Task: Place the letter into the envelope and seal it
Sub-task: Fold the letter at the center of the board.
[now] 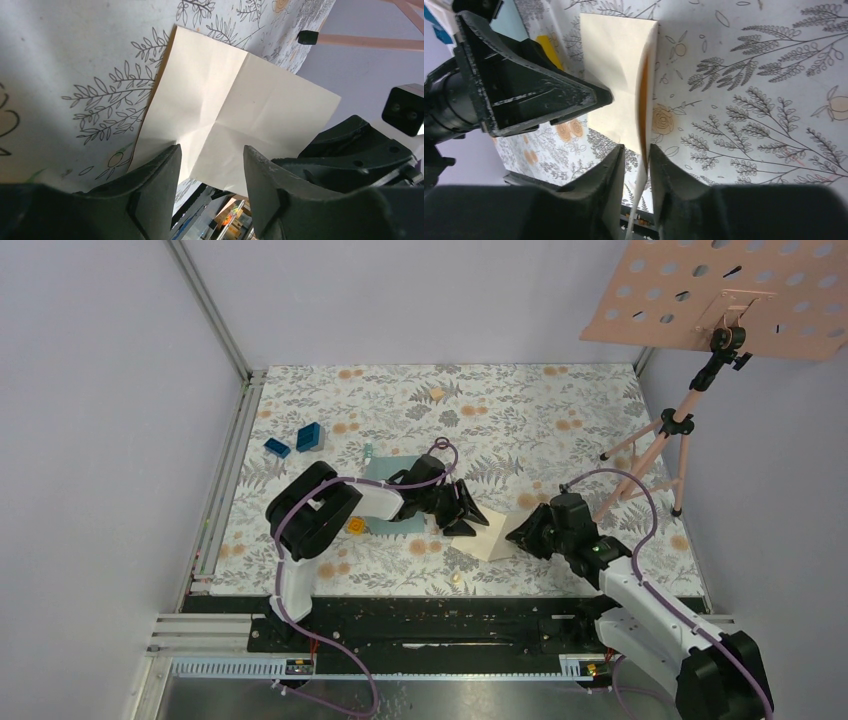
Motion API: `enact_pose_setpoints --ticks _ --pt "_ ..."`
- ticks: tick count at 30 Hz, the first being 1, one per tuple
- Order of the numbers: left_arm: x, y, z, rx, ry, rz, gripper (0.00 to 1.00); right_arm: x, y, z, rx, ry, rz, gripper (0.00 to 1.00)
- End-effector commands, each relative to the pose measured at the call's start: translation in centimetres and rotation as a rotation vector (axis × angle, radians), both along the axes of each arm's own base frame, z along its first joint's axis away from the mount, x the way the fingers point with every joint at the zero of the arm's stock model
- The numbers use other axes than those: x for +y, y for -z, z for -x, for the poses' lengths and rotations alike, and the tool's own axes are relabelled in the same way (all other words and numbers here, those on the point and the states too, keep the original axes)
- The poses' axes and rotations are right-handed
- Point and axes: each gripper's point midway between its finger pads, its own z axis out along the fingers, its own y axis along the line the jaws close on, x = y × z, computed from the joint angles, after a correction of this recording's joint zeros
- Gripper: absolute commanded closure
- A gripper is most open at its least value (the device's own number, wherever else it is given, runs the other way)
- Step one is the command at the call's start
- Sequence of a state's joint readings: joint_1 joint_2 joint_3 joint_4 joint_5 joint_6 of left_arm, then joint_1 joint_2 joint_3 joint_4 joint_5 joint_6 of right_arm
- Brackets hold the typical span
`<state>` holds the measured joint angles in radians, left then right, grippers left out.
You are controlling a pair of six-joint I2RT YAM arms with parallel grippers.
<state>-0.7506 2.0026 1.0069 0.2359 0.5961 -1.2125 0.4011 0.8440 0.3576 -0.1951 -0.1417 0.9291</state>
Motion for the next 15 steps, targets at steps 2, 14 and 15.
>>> enact_pose_setpoints --ticks 2,14,15 --pt "1.9 4.7 1.0 0.063 -0.019 -0.139 0.48 -0.7 0.4 -0.3 0.025 0.033 0.037 0.90" --pt "1.6 5.3 1.0 0.085 -0.027 -0.124 0.49 2.3 -2.0 -2.5 -0.003 -0.068 -0.016 1.00" --pt "1.6 5.3 1.0 0.086 -0.028 -0.124 0.49 2.6 -2.0 -2.7 -0.003 -0.076 -0.020 1.00"
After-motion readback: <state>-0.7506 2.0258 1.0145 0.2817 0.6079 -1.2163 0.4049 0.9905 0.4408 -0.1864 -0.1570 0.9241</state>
